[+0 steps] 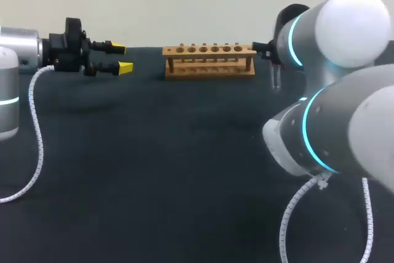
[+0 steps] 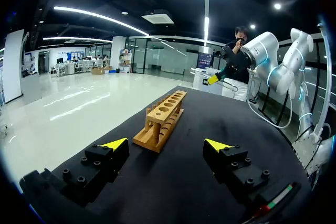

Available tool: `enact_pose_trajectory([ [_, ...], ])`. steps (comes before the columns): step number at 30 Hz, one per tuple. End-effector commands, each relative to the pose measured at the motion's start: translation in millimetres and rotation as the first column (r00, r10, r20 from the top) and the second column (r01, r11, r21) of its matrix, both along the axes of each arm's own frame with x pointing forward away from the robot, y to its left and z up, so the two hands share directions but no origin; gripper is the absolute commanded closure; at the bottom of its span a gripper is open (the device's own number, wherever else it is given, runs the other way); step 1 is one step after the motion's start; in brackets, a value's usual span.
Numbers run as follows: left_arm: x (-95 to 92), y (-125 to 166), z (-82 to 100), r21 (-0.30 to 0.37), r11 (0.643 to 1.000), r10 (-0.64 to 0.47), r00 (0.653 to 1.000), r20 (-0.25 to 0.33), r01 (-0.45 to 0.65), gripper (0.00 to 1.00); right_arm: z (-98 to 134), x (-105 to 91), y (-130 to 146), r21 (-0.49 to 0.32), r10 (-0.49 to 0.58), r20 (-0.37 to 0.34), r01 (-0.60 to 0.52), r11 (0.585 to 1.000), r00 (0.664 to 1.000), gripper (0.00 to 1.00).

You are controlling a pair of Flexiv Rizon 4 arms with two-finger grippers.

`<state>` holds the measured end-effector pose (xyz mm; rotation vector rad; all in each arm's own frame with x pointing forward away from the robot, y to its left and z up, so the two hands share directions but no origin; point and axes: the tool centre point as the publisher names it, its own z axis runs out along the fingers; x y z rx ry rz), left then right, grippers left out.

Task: Grasp the test tube, adjust it, and insert it.

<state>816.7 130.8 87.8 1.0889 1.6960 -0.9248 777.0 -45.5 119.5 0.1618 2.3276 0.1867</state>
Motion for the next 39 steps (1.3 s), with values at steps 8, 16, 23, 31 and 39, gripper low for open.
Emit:
enact_pose_trajectory([
  [8, -1.4, 0.6, -0.9, -0.002, 1.000, 0.002, 1.000, 0.005, -0.002, 0.00, -8.5, 11.1, 50.0, -0.029, -0.072, 0.022, 0.073, 0.997, 0.997, 1.00],
  [16, -1.4, 0.6, -0.9, -0.002, 1.000, 0.002, 1.000, 0.005, -0.002, 0.00, -18.4, 20.5, 77.6, -0.018, -0.100, 0.017, 0.100, 0.995, 0.995, 1.00],
  [23, -1.4, 0.6, -0.9, -0.002, 1.000, 0.002, 1.000, 0.005, -0.002, 0.00, -31.9, 33.7, 98.9, -0.005, -0.096, 0.006, 0.096, 0.995, 0.995, 1.00],
  [31, -1.4, 0.6, -0.9, -0.002, 1.000, 0.002, 1.000, 0.005, -0.002, 0.00, -40.3, 44.1, 111.4, 0.016, -0.061, -0.001, 0.061, 0.998, 0.998, 1.00],
  [39, -1.4, 0.6, -0.9, -0.002, 1.000, 0.002, 1.000, 0.005, -0.002, 0.00, -48.9, 49.8, 113.0, 0.016, -0.025, -0.008, 0.025, 1.000, 1.000, 1.00],
])
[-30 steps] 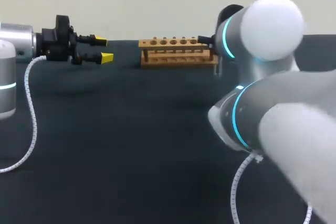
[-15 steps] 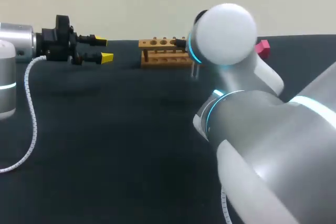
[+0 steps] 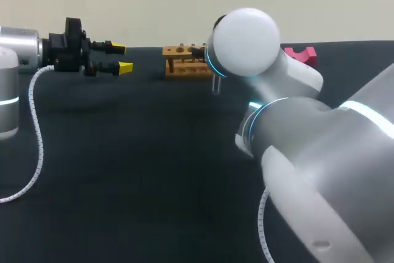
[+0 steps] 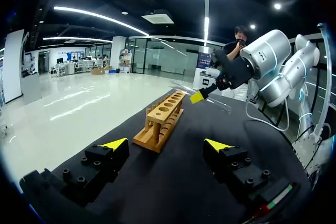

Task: Grasp the test tube, adjust it, and insert it.

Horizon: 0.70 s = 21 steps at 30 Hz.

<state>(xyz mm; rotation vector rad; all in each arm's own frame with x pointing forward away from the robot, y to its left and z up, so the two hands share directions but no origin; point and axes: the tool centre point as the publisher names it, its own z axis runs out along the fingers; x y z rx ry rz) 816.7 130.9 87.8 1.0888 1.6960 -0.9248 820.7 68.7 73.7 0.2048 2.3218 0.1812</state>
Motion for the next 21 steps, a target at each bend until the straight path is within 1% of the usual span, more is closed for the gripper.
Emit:
enact_pose_trajectory([
  [1, -1.4, 0.6, -0.8, -0.002, 1.000, 0.002, 1.000, 0.005, -0.002, 0.00, -4.1, 7.4, -1.5, 0.008, 0.011, -0.009, -0.011, 1.000, 1.000, 1.00],
  [10, -1.4, 0.6, -0.8, -0.002, 1.000, 0.002, 1.000, 0.005, -0.002, 0.00, -10.7, 15.3, -1.4, 0.011, 0.031, -0.017, -0.031, 0.999, 0.999, 1.00],
  [21, -1.4, 0.6, -0.8, -0.002, 1.000, 0.002, 1.000, 0.005, -0.002, 0.00, -16.8, 15.5, -2.2, 0.011, 0.049, -0.048, -0.049, 0.999, 0.998, 1.00],
])
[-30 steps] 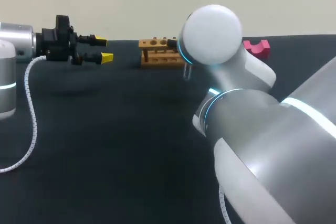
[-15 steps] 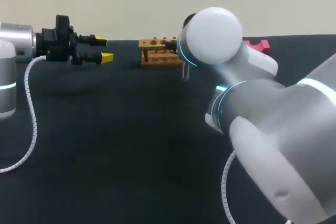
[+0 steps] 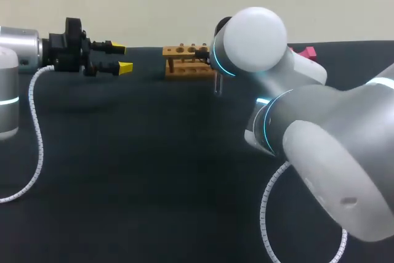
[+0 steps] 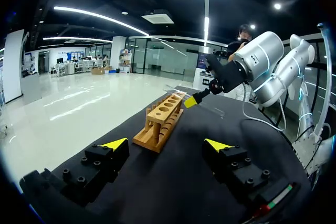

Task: Grasp the test tube, adjust it, and insert it.

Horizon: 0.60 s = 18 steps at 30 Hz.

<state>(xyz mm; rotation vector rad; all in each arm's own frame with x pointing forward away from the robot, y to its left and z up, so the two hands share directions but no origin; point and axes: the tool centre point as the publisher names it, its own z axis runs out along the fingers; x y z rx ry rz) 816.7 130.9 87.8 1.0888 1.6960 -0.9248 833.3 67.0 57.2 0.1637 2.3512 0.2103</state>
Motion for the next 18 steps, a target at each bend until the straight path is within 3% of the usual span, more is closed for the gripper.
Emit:
enact_pose_trajectory([
  [1, -1.4, 0.6, -0.8, -0.002, 1.000, 0.002, 1.000, 0.005, -0.002, 0.00, -0.7, 3.1, -0.6, 0.002, 0.008, -0.028, -0.008, 1.000, 1.000, 1.00],
  [18, -1.4, 0.6, -0.8, -0.002, 1.000, 0.002, 1.000, 0.005, -0.002, 0.00, -8.3, 7.4, -2.9, 0.001, 0.066, -0.111, -0.066, 0.998, 0.992, 1.00],
])
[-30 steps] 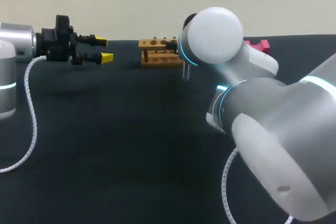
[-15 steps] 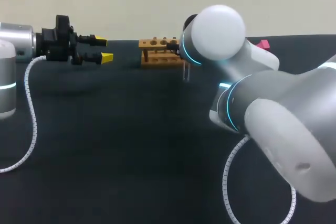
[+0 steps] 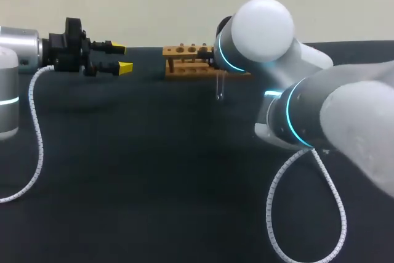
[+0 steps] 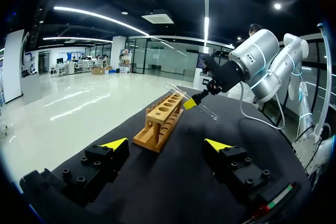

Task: Grasp the test tube, adjust it, and insert it.

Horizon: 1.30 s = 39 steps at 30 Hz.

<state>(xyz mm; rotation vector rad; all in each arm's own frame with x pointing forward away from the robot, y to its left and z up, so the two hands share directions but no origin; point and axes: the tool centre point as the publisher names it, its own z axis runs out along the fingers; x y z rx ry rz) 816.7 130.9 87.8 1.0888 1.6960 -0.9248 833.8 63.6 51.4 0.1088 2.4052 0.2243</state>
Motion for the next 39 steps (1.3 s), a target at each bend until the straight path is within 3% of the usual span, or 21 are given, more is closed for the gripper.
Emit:
enact_pose_trajectory([
  [1, -1.4, 0.6, -0.8, -0.002, 1.000, 0.002, 1.000, 0.005, -0.002, 0.00, -2.6, 7.0, 0.6, 0.004, 0.019, -0.067, -0.019, 1.000, 0.998, 1.00],
  [25, -1.4, 0.6, -0.8, -0.002, 1.000, 0.002, 1.000, 0.005, -0.002, 0.00, -10.5, 0.4, 1.6, 0.027, 0.051, -0.133, -0.048, 0.998, 0.990, 1.00],
  [31, -1.4, 0.6, -0.8, -0.002, 1.000, 0.002, 1.000, 0.005, -0.002, 0.00, -8.5, -4.8, 0.8, 0.030, 0.026, -0.122, -0.022, 0.999, 0.992, 1.00],
  [39, -1.4, 0.6, -0.8, -0.002, 1.000, 0.002, 1.000, 0.005, -0.002, 0.00, 10.8, -18.9, 4.4, 0.025, -0.006, -0.077, 0.008, 1.000, 0.997, 1.00],
])
